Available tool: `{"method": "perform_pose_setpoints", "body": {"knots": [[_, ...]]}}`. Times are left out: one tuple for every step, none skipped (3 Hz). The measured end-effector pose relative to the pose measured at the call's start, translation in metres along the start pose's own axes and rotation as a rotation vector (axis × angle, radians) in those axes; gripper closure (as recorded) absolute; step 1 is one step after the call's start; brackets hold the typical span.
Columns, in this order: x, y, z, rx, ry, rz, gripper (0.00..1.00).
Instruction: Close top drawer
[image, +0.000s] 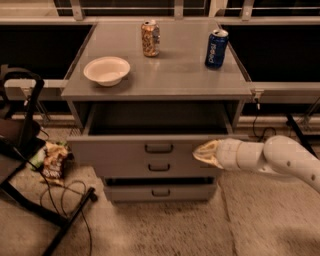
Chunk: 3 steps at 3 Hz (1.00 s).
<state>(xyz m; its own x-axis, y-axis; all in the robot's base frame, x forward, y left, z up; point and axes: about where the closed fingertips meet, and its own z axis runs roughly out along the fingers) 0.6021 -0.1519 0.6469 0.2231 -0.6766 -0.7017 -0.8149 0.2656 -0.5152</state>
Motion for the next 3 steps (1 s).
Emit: {"method": "perform_pose_setpoints", "body": {"knots": [[-0.0001,0.0008,-0.0006,0.0,0.0,0.0,1.0],[-0.0001,0.0008,-0.0006,0.0,0.0,0.0,0.82],[-0.0001,0.0008,-0.0005,0.0,0.0,0.0,0.51]]}}
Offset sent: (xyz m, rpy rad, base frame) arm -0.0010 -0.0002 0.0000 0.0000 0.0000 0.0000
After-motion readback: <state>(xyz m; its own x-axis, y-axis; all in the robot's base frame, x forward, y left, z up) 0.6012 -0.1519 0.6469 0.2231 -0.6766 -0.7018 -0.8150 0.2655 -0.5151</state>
